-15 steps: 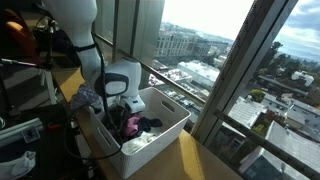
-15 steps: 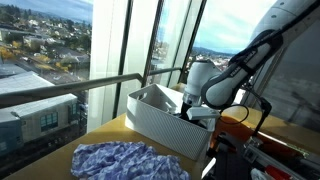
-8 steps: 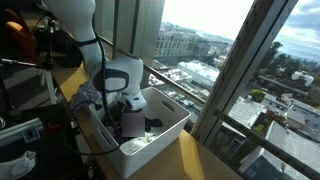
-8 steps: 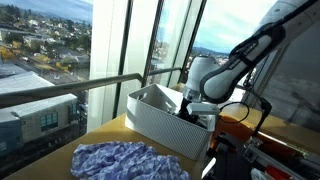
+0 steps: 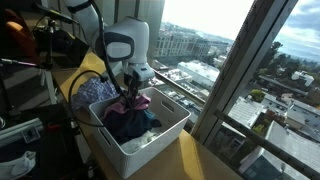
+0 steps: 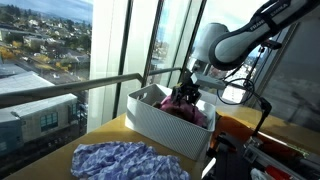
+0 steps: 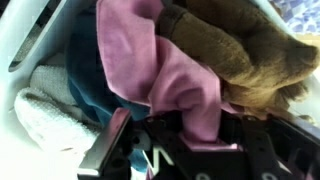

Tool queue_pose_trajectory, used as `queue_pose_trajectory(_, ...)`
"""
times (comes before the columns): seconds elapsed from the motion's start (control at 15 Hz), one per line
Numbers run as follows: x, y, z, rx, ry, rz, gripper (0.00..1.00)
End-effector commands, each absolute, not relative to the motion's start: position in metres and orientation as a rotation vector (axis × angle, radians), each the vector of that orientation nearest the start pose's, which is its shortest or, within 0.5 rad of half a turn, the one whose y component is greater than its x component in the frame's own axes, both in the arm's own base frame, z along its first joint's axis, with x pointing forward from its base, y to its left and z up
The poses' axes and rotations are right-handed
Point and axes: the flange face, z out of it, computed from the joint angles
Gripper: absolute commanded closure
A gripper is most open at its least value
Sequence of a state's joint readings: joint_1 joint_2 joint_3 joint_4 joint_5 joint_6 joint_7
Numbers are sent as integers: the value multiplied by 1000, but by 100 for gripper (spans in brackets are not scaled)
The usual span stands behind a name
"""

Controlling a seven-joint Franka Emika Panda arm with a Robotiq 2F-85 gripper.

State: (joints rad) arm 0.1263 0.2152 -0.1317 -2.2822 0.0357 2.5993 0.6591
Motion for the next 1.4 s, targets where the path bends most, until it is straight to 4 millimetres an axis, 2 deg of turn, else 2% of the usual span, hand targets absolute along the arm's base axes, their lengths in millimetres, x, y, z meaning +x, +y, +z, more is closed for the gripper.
queue_pose_trajectory(0.0, 541, 16, 360, -2894, 1000, -269, 95)
queue_pose_trajectory(0.2, 540, 45, 427, -2862, 935, -357, 95)
queue_pose_trajectory(0.4, 530, 95, 487, -2835, 831, -422, 95)
queue_pose_trajectory(0.53, 519, 140, 512, -2830, 743, -441, 95)
queue_pose_trajectory(0.67, 504, 189, 522, -2847, 644, -447, 95)
queue_pose_trajectory(0.8, 489, 235, 516, -2865, 555, -440, 95)
queue_pose_trajectory(0.87, 483, 251, 515, -2869, 515, -425, 95)
queue_pose_trajectory(0.93, 477, 270, 506, -2882, 479, -413, 95)
queue_pose_trajectory(1.0, 473, 281, 502, -2891, 448, -396, 95)
queue_pose_trajectory(1.13, 468, 302, 476, -2918, 405, -355, 95)
queue_pose_trajectory(1.33, 471, 314, 439, -2961, 374, -276, 95)
